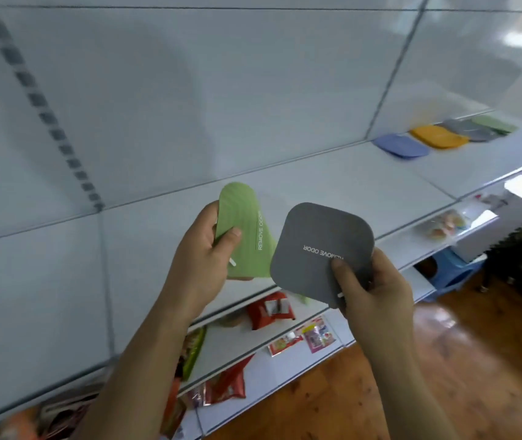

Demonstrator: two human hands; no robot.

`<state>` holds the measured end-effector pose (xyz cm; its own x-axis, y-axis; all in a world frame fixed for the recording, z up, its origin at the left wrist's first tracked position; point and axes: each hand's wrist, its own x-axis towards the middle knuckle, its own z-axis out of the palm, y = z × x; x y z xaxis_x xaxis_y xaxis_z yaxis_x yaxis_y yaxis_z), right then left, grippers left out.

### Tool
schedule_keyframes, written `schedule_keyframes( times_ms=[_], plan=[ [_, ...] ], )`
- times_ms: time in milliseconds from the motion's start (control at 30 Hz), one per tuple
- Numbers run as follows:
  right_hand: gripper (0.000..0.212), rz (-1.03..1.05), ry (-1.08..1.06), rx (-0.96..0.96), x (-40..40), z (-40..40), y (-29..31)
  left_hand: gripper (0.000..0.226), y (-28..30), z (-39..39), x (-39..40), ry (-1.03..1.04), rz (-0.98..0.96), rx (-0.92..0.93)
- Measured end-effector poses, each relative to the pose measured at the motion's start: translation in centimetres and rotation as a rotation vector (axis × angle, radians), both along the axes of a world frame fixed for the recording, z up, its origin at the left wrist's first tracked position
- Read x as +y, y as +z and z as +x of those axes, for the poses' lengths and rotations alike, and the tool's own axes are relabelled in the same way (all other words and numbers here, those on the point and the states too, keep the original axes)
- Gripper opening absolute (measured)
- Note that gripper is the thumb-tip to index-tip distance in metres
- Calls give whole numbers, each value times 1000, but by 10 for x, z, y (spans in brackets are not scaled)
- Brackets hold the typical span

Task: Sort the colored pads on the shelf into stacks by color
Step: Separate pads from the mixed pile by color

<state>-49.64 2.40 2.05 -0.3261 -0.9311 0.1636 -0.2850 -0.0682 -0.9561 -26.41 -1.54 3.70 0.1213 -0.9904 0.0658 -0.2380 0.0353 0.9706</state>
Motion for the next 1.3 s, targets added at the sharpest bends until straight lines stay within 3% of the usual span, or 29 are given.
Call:
schedule_keyframes(
  times_ms=[267, 400, 833, 1300],
  plan=[
    [24, -9, -219, -129, 6, -169, -11, 32, -5, -184, -28, -211, -62, -117],
    [20, -2, -288, -131, 0, -224, -17, 33, -15, -246, -57, -199, -92, -184],
    [25, 27, -417, -102, -108, -365, -13, 29, -29, -408, -195, -233, 4, -3],
    [49, 97, -295, -159, -248, -501, -15, 31, -34, -534, -315, -78, 21, 14]
  ],
)
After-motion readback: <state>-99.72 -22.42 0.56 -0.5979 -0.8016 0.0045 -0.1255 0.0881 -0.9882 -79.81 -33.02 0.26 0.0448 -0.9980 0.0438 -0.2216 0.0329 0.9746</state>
